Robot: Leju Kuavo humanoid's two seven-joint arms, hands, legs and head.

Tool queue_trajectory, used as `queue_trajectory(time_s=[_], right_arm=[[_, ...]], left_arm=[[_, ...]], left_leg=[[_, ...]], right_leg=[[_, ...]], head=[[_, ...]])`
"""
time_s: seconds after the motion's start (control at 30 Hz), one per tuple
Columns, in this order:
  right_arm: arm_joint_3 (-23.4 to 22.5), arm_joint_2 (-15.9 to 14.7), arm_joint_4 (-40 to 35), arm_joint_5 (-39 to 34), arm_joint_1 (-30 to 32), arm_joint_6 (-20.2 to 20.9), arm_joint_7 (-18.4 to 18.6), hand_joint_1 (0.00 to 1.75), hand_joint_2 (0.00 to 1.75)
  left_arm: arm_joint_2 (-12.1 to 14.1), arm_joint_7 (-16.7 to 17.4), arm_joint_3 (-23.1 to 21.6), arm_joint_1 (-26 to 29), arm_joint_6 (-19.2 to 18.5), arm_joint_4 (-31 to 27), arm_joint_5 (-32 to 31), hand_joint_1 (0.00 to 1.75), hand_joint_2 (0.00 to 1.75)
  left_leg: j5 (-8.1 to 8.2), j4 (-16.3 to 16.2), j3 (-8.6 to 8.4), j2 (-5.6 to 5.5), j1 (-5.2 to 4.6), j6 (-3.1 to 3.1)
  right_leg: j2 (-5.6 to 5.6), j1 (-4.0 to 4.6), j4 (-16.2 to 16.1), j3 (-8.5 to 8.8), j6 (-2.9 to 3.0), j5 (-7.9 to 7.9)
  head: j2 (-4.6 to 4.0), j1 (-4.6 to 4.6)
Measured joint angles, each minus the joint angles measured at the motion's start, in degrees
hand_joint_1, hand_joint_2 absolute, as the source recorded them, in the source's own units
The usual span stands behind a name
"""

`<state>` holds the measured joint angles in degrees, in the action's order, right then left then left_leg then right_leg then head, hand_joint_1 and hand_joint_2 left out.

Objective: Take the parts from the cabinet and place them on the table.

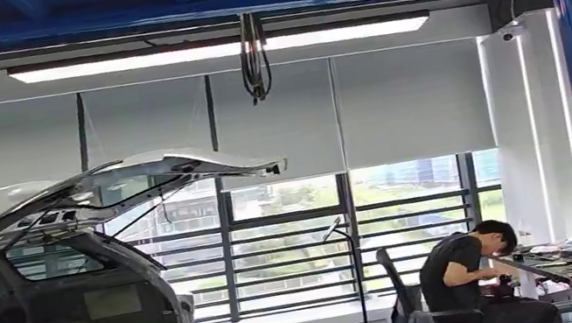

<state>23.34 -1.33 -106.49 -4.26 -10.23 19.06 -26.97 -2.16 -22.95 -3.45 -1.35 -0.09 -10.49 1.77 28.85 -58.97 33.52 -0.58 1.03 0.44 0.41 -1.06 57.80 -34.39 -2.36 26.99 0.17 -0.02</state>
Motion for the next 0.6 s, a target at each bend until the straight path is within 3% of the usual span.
queue_trajectory(time_s=[0.2,0.23,0.27,0.3,0.33,0.4,0.43,0.47,0.5,0.57,0.6], right_arm=[[0.6,0.0,0.8,-1.3,-0.1,0.8,1.1,1.75,1.75],[0.6,0.0,1.0,-1.6,-0.2,0.8,1.3,1.75,1.75],[0.6,0.0,1.1,-1.9,-0.2,0.8,1.6,1.75,1.75],[0.6,0.0,1.2,-2.1,-0.3,0.8,1.7,1.75,1.75],[0.7,0.0,1.4,-2.4,-0.5,0.8,1.7,1.75,1.75],[0.7,0.0,1.9,-2.7,-0.5,0.9,1.7,1.75,1.75],[0.8,-0.1,2.1,-2.7,-0.4,0.9,1.7,1.75,1.75],[0.8,-0.1,2.2,-2.7,-0.4,0.9,1.7,1.75,1.75],[0.8,-0.1,2.3,-2.7,-0.4,0.9,1.7,1.75,1.75],[0.9,-0.2,2.3,-2.6,-0.5,0.9,1.7,1.75,1.75],[0.9,-0.2,2.3,-2.6,-0.5,0.9,1.7,1.75,1.75]], left_arm=[[0.3,-0.2,0.0,0.0,-0.2,0.0,-0.2,0.0,0.0],[0.3,-0.5,0.0,0.0,-0.4,0.0,-0.2,0.0,0.0],[0.3,-0.7,0.0,0.0,-0.6,0.0,-0.2,0.0,0.0],[0.3,-0.8,0.0,0.0,-0.6,0.0,-0.2,0.0,0.0],[0.3,-1.0,0.0,0.0,-0.7,0.0,-0.2,0.0,0.0],[0.4,-1.3,0.0,0.0,-1.2,0.0,-0.4,0.0,0.0],[0.4,-1.4,0.0,0.1,-1.3,0.0,-0.4,0.0,0.0],[0.4,-1.4,0.0,0.2,-1.4,0.0,-0.4,0.0,0.0],[0.4,-1.4,0.0,0.2,-1.6,0.0,-0.4,0.0,0.0],[0.4,-1.4,0.1,0.3,-1.7,0.0,-0.1,0.0,0.0],[0.4,-1.5,0.1,0.4,-1.7,0.0,-0.1,0.0,0.0]], left_leg=[[0.09,-0.2,0.08,-0.03,-0.39,0.24],[-0.01,-0.1,0.04,-0.03,-0.39,0.38],[-0.52,0.7,-0.4,0.11,0.19,0.95],[-0.6,0.9,-0.63,0.25,0.11,1.08],[-0.62,0.9,-0.67,0.33,0.12,1.17],[-0.59,0.9,-0.66,0.38,0.05,1.17],[-0.58,0.9,-0.65,0.38,0.04,1.15],[-0.53,0.9,-0.71,0.37,0.07,1.08],[-0.42,0.9,-0.8,0.35,0.14,0.91],[-0.03,0.8,-1.35,0.24,0.29,0.31],[0.21,0.8,-1.55,0.22,0.29,-0.1]], right_leg=[[-0.03,-0.35,-0.3,0.06,-0.36,-0.25],[-0.02,-0.34,-0.3,0.09,-0.47,-0.3],[-0.05,-0.4,0.0,0.02,-0.61,0.19],[-0.19,-0.32,1.1,-0.25,-0.6,1.12],[-0.17,-0.33,4.3,-1.61,-0.58,3.33],[-0.18,-0.34,14.4,-6.18,-0.71,7.93],[-0.19,-0.36,17.6,-7.66,-0.76,8.66],[-0.21,-0.38,17.8,-7.84,-0.77,8.0],[-0.23,-0.4,15.5,-6.65,-0.78,6.3],[-0.33,-0.47,5.1,-1.42,-0.58,1.03],[-0.43,-0.46,1.6,0.26,-0.46,0.66]], head=[[0.0,0.0],[0.0,0.02],[0.0,0.02],[0.0,0.0],[0.0,0.0],[0.0,0.0],[0.0,0.0],[0.0,0.0],[0.0,0.0],[0.0,0.0],[0.0,0.02]])
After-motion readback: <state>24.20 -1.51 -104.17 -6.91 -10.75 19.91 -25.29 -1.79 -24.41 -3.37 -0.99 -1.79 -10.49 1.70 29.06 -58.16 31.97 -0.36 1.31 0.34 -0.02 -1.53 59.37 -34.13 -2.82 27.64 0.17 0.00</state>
